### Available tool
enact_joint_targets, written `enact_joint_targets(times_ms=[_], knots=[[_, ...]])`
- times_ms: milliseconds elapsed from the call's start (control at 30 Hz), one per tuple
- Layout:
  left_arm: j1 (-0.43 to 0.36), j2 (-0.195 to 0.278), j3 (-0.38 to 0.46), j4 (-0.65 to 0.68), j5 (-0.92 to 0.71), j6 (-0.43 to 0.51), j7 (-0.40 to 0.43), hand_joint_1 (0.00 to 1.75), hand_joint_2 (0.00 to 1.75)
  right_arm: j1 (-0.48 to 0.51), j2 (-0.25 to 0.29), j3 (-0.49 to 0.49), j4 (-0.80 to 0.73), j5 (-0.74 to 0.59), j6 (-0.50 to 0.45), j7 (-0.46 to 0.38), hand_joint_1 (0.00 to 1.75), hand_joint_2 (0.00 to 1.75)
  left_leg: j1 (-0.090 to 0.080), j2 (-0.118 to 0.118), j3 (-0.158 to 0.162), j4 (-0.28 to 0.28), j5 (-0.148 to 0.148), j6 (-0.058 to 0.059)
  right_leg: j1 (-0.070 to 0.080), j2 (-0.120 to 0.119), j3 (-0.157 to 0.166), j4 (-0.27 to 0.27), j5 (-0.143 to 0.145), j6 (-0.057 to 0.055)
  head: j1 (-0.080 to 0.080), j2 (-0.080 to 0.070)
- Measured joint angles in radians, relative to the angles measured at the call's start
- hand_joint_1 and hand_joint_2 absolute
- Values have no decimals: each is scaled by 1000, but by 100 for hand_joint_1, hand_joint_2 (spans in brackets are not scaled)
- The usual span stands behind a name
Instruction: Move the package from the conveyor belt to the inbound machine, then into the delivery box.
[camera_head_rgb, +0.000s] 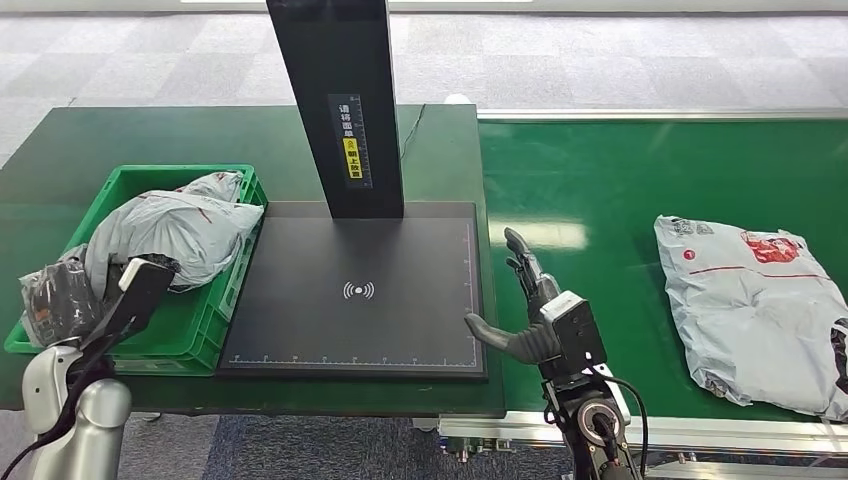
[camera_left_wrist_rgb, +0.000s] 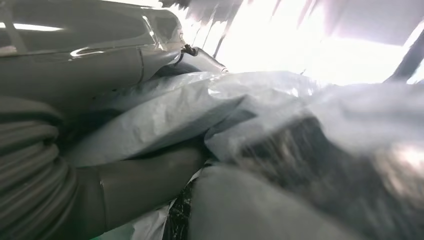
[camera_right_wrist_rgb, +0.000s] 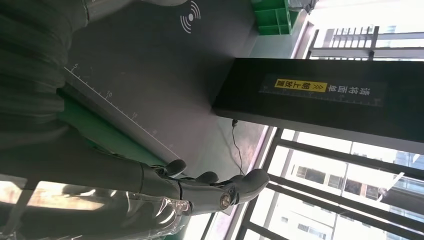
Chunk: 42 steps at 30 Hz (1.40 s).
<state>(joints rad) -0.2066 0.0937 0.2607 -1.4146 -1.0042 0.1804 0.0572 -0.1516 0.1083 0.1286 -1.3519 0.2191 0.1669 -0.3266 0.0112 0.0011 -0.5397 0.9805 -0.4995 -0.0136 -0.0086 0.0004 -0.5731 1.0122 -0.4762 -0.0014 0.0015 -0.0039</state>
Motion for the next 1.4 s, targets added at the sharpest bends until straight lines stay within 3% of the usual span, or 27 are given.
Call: enact_joint_targets(times_ms=[200, 333, 533, 800, 933, 1233, 1333, 1400], knots=[[-65, 14, 44, 178, 58, -132, 6, 173, 175, 1, 0, 0, 0, 21, -1, 1, 0, 175, 0, 0, 1, 0, 0, 0, 0, 0, 1, 0, 0, 0, 0, 0], [-101, 27, 49, 274, 106, -217, -19, 1, 175, 0, 0, 0, 0, 28, -1, 2, 0, 175, 0, -1, 2, 0, 0, 0, 0, -1, 3, 0, 0, 0, 0, 0], [-136, 35, 49, 345, 206, -173, -104, 0, 175, 0, 0, 1, -1, 33, -2, 6, 0, 175, -1, -5, 5, 0, 1, -1, -1, -4, 7, 0, 0, 0, 0, 0], [-120, 23, 37, 332, 336, -95, -198, 0, 175, 3, 0, 2, -8, 35, -4, 7, 0, 175, 0, -5, 5, 0, 3, -1, 0, -4, 7, 0, 1, 0, 0, 0], [-66, -16, -6, 209, 498, 68, -408, 0, 175, 6, 0, 9, -14, 31, -23, 3, 0, 175, -1, -5, 2, 0, 3, 0, -1, -4, 5, 0, 1, 1, 0, 0], [14, -82, -58, -5, 580, 226, -581, 0, 175, 3, 0, 20, -12, -3, -39, -29, 0, 175, 0, -4, 2, 0, 2, 0, 0, -3, 4, 0, 1, 1, 0, 0], [47, -106, -77, -72, 637, 213, -604, 0, 175, 0, 0, 29, -7, -17, -41, -40, 0, 175, 0, -4, 2, 0, 2, 0, 0, -3, 4, 0, 1, 1, 0, 0], [71, -117, -100, -109, 694, 132, -608, 0, 175, -3, 0, 35, -4, -27, -40, -44, 0, 175, 0, -4, 2, 0, 2, 0, -1, -3, 4, 0, 1, 1, 0, 0]])
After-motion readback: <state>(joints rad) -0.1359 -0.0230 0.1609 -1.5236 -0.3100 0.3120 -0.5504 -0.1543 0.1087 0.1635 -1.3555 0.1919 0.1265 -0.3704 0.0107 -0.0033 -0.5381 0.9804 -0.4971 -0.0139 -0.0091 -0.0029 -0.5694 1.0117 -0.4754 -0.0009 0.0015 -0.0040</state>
